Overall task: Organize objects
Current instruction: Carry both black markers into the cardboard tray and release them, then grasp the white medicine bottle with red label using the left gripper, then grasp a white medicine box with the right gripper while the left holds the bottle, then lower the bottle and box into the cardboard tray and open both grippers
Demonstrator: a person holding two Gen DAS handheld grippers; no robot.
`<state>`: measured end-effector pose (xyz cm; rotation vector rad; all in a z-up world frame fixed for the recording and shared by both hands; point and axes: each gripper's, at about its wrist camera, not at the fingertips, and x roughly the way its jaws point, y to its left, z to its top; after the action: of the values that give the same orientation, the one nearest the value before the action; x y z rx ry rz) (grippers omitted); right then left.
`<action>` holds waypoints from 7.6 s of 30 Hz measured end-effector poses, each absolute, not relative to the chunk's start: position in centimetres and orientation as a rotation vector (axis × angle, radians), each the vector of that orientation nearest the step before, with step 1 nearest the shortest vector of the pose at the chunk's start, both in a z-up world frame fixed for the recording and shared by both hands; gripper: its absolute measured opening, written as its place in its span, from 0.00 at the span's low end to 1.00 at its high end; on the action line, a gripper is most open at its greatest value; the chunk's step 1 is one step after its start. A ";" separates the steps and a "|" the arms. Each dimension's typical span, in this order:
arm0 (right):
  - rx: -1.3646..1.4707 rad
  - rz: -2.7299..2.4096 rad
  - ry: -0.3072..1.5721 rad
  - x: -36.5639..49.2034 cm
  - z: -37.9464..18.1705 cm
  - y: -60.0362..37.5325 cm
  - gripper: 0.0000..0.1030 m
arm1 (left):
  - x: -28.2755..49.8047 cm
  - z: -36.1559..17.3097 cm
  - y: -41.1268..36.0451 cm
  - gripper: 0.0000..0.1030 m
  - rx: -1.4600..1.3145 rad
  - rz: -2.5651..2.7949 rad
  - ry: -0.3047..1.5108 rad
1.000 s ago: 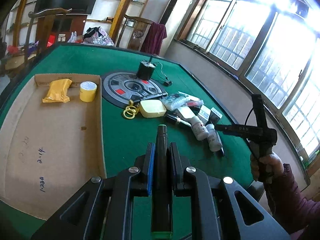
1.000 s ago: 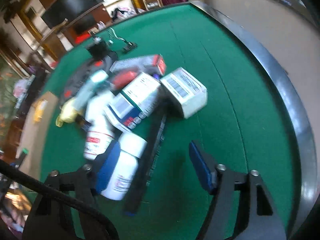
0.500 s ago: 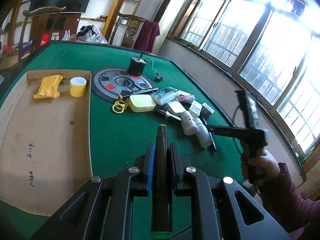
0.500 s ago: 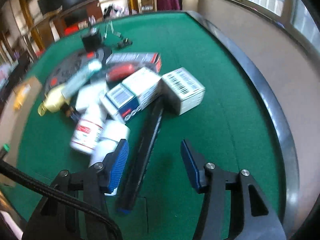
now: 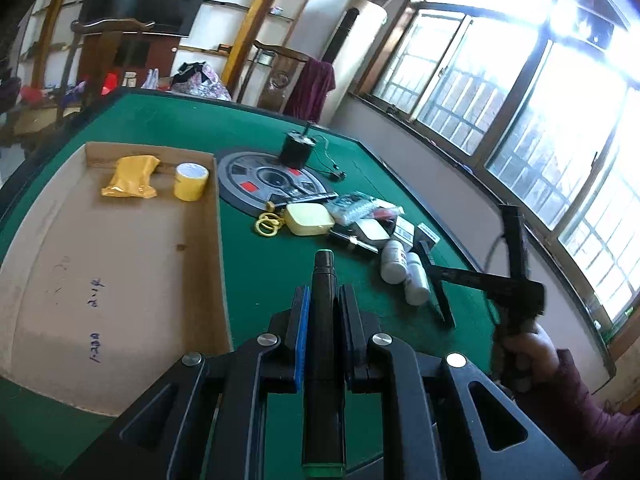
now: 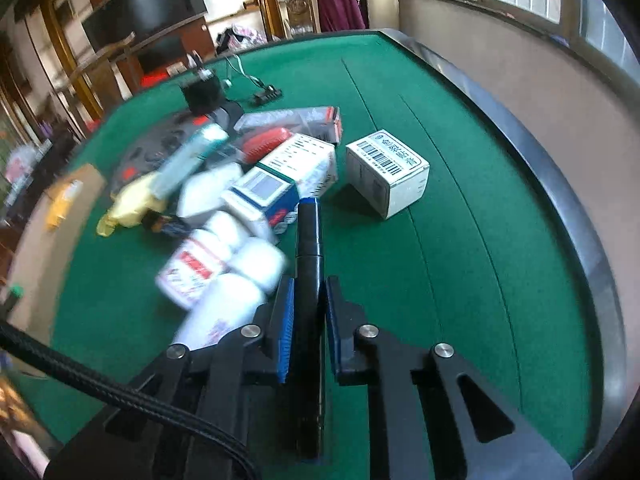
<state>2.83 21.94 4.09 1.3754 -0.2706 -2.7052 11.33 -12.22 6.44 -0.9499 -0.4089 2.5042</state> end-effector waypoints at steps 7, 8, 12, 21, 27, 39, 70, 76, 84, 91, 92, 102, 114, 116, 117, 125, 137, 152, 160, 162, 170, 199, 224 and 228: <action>1.161 -2.610 -0.372 5.3 9.7 19.4 0.12 | 12.0 7.2 -15.9 0.11 -0.906 2.582 -0.493; 1.138 -2.597 -0.365 5.6 10.3 18.8 0.12 | 12.2 7.5 -16.6 0.11 -0.892 2.604 -0.498; 1.072 -2.523 -0.299 6.2 13.0 14.9 0.12 | 12.2 8.7 -19.6 0.11 -0.857 2.706 -0.477; 1.068 -2.274 -0.213 3.3 13.6 3.6 0.12 | 8.3 9.3 -25.4 0.11 -0.927 2.879 -0.372; 1.186 -2.159 -0.198 -0.5 10.2 -3.2 0.12 | 2.4 7.7 -26.5 0.11 -1.048 2.907 -0.280; 1.360 -2.131 -0.195 -7.4 5.6 -9.2 0.12 | -6.2 3.3 -27.3 0.11 -1.308 2.825 -0.293; 0.977 -2.763 0.015 -0.5 16.2 9.0 0.87 | 1.5 10.1 -19.5 0.63 -1.025 2.618 -0.571; 1.101 -2.822 -0.140 -1.2 12.4 16.1 1.00 | 0.6 8.6 -11.5 0.63 -1.108 2.545 -0.378; 1.049 -2.897 -0.414 -2.2 7.8 24.6 1.00 | 0.4 7.1 -2.7 0.63 -1.186 2.473 -0.112; 1.058 -2.808 -0.761 -2.3 6.3 29.3 1.00 | 0.5 5.0 4.6 0.62 -1.171 2.360 0.080; 1.050 -2.809 -0.784 -2.2 6.4 29.5 1.00 | 0.6 4.7 5.6 0.62 -1.170 2.352 0.099; 1.065 -2.760 -0.836 -2.4 6.0 29.8 1.00 | 0.2 3.0 9.3 0.35 -1.189 2.333 0.240; 1.077 -2.776 -0.811 -2.4 5.8 29.5 1.00 | -1.3 0.8 11.8 0.31 -1.242 2.287 0.284; 1.088 -2.776 -0.805 -2.5 5.7 29.5 1.00 | -0.8 0.6 11.9 0.29 -1.218 2.310 0.293; 1.095 -2.779 -0.798 -2.6 5.6 29.4 1.00 | -0.6 0.6 11.8 0.29 -1.216 2.314 0.283; 1.152 -2.800 -0.754 -3.0 4.9 29.4 1.00 | 3.2 3.9 7.1 0.29 -1.129 2.371 0.077; 1.200 -2.819 -0.696 -1.3 5.1 28.3 1.00 | 8.8 8.8 -3.4 0.29 -0.963 2.530 -0.128; 1.560 -2.735 -0.500 -4.9 4.4 20.1 0.88 | 10.0 6.9 -12.1 0.29 -0.925 2.610 -0.334; 1.556 -2.751 -0.505 -5.0 4.1 19.8 0.32 | 10.3 6.0 -16.3 0.29 -0.932 2.654 -0.434; 1.537 -2.745 -0.492 -4.3 4.6 19.9 0.31 | 10.0 5.7 -17.3 0.29 -0.938 2.661 -0.459; 1.384 -2.632 -0.591 -1.4 7.2 19.9 0.31 | 10.4 5.2 -20.4 0.29 -0.961 2.724 -0.506; 1.392 -2.096 -0.323 -5.3 5.1 -8.5 0.32 | -3.0 1.2 -24.0 0.29 -1.363 2.664 -0.324; 1.506 -2.123 -0.212 -7.4 3.1 -10.7 0.43 | 3.9 5.1 -29.9 0.57 -1.065 2.709 -0.855; 1.449 -2.148 -0.224 -6.5 4.9 -9.1 0.44 | 4.9 5.2 -29.9 0.57 -1.053 2.677 -0.905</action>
<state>-6.51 -9.09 4.85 1.4487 -0.2244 -2.1484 4.90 -29.93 5.16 -1.0529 -0.9047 2.6772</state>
